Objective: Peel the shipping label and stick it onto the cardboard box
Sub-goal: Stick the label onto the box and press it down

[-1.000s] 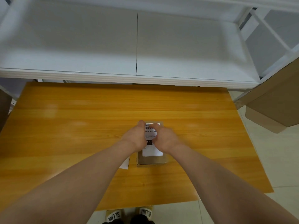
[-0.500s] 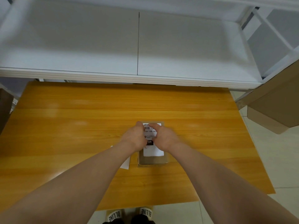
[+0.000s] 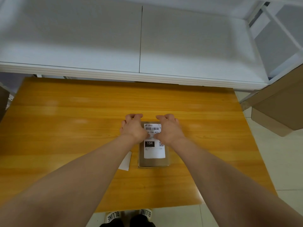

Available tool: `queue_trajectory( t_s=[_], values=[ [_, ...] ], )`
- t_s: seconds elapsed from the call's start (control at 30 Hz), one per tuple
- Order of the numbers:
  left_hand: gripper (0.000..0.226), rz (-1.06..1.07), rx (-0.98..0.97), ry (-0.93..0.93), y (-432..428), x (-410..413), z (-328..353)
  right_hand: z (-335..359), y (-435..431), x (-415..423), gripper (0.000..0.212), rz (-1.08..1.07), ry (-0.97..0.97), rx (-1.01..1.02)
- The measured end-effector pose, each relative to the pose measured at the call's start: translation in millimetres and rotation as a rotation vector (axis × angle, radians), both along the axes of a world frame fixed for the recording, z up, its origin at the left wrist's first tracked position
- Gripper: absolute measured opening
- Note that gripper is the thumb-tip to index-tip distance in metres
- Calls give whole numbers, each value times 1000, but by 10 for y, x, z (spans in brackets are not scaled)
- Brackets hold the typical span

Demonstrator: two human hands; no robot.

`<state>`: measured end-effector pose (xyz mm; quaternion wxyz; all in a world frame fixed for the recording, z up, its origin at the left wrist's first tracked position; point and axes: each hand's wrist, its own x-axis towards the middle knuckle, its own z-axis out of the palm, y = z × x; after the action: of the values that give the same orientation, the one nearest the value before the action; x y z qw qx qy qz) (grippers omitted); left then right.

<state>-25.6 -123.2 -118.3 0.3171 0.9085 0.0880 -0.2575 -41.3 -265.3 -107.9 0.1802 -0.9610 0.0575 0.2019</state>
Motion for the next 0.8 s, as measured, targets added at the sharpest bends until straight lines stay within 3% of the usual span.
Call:
queue_trajectory(
  t_s=[0.2,0.33,0.43,0.67,0.8],
  values=[
    [74,209,-218,138,-31,2,-63,-27,60,120,69,-37,67,7],
    [62,348,-395,171,-20,79,-514,-102,83,125,62,-86,75,67],
    [54,415,-504,153,-66,-1,-237,-135,81,134,59,-120,65,92],
    [47,502,-584,181,-122,33,-217,-248,30,203,44,-218,76,245],
    [28,587,-667,194,-122,4,-249,-346,73,187,34,-292,38,299]
  ],
)
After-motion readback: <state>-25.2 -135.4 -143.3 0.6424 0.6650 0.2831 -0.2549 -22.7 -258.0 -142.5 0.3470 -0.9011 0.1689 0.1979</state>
